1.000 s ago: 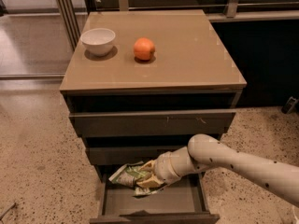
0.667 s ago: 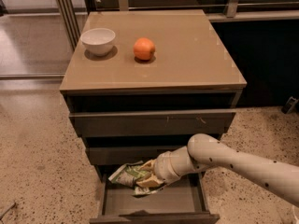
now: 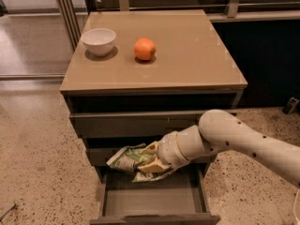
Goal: Pick green jalapeno chip bag from bottom drawer and place on counter
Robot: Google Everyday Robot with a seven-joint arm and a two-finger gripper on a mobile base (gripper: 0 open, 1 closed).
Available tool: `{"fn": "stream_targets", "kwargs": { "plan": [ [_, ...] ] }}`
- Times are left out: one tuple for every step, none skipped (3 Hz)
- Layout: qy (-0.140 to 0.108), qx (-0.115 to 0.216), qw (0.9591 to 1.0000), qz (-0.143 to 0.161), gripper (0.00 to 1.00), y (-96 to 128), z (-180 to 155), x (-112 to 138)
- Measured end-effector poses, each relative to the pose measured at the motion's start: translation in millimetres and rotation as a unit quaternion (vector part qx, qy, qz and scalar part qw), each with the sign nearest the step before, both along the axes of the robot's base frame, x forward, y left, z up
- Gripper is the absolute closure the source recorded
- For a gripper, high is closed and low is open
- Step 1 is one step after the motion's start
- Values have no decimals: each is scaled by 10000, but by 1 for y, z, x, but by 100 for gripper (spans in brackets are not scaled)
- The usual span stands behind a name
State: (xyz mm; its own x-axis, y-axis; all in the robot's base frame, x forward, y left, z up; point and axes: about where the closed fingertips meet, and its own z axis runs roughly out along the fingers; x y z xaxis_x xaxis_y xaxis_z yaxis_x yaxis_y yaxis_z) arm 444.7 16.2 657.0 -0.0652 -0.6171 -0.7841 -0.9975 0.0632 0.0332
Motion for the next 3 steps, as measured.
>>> {"fn": "stream_targets", "kwargs": {
  "plan": [
    [-293, -313, 9990, -102, 100, 5, 109, 7],
    [-852, -831, 9926, -219, 100, 10, 208, 13],
    [-1047, -867, 9904, -235, 100, 14, 235, 12]
  ]
}}
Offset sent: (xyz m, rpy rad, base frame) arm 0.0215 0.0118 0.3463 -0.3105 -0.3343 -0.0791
